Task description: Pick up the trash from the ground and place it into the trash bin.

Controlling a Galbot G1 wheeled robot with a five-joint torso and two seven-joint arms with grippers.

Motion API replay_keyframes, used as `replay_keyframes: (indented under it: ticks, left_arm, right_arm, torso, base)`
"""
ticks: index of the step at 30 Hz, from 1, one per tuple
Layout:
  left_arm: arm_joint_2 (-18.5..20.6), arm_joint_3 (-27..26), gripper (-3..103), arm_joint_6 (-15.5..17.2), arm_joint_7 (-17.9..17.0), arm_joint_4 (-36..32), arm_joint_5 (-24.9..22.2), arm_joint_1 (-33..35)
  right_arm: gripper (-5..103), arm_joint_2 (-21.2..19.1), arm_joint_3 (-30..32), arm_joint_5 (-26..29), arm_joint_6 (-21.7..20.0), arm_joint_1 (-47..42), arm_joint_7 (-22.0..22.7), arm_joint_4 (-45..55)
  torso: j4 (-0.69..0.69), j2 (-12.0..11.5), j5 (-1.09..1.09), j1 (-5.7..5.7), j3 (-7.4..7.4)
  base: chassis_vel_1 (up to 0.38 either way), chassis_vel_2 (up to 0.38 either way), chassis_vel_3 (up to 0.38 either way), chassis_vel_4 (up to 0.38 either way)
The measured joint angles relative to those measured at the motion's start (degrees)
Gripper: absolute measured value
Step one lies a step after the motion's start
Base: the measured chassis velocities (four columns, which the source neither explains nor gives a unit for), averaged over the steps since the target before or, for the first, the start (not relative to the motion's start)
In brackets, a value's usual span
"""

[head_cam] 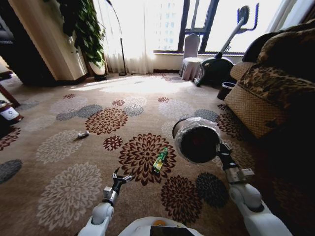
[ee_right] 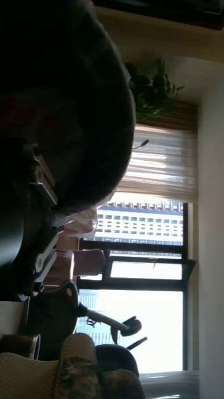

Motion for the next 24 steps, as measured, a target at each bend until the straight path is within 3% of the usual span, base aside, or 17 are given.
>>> replay_keyframes:
  ticks: [20,24]
  left_arm:
    - [1.96,-10.43,98,-6.02,-8.92,-27.63,12.23,14.03]
    - [2.17,-11.58,98,-6.7,-9.93,-30.69,13.58,15.59]
  right_arm:
    - [0,0.0,0.0,0.0,0.0,0.0,0.0,0.0]
    - [0,0.0,0.0,0.0,0.0,0.0,0.0,0.0]
  torso:
    - [0.0,0.0,0.0,0.0,0.0]
    - [0.0,0.0,0.03,0.0,-0.01]
  base:
    - [0.0,0.0,0.0,0.0]
    - [0.0,0.0,0.0,0.0]
